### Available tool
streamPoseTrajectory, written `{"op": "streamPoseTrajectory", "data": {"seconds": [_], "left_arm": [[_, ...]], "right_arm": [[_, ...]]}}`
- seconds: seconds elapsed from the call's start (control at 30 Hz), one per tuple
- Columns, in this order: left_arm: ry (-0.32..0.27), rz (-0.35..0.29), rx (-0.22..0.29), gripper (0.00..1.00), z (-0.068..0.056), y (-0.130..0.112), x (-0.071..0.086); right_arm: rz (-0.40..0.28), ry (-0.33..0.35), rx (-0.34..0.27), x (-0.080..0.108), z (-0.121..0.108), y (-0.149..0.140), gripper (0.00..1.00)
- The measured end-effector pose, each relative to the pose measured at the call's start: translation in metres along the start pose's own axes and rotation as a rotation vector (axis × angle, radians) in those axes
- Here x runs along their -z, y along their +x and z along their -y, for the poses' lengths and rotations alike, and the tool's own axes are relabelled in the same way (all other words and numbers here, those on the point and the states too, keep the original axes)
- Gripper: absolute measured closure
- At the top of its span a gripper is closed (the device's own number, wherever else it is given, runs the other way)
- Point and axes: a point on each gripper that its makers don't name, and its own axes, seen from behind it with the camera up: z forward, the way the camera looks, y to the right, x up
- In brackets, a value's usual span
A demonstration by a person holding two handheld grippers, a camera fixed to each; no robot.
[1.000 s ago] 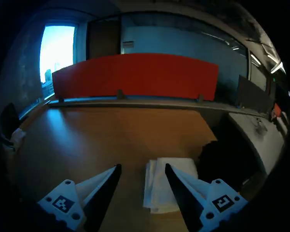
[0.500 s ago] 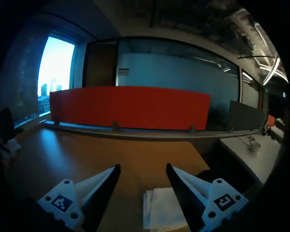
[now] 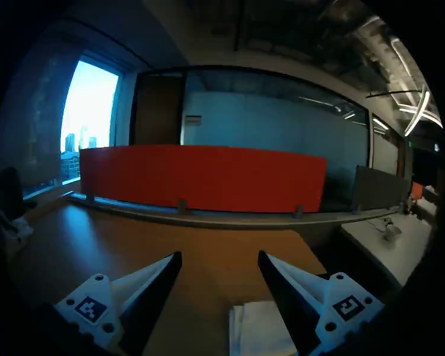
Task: Fold towel
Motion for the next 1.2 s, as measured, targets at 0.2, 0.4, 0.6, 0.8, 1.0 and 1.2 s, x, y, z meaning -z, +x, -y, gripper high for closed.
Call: {"op": "streamPoseTrajectory", "data": {"seconds": [0.2,0.4,0.6,0.8,1.0,1.2], "left_arm": [[0.002,-0.065,0.003,0.09,0.006,0.025,-0.003],[0.016,-0.141,-0.002,0.09,0.015,0.053,-0.006],[0.036,-0.217,-0.005,0.09,0.026,0.080,-0.008],[0.040,-0.272,0.032,0.09,0.034,0.101,-0.011],[0.044,-0.336,0.053,0.09,0.043,0.126,-0.013],[0.037,-0.390,0.068,0.09,0.048,0.142,-0.014]], "right_arm": [[-0.021,0.002,0.000,-0.001,0.010,0.013,0.01],[-0.053,0.000,-0.023,-0.001,0.022,0.028,0.01],[-0.078,0.003,-0.033,0.000,0.041,0.040,0.01],[-0.092,0.008,-0.057,0.001,0.064,0.054,0.01],[-0.110,0.013,-0.081,0.002,0.086,0.065,0.01],[-0.100,0.024,-0.090,0.000,0.102,0.068,0.01]]}}
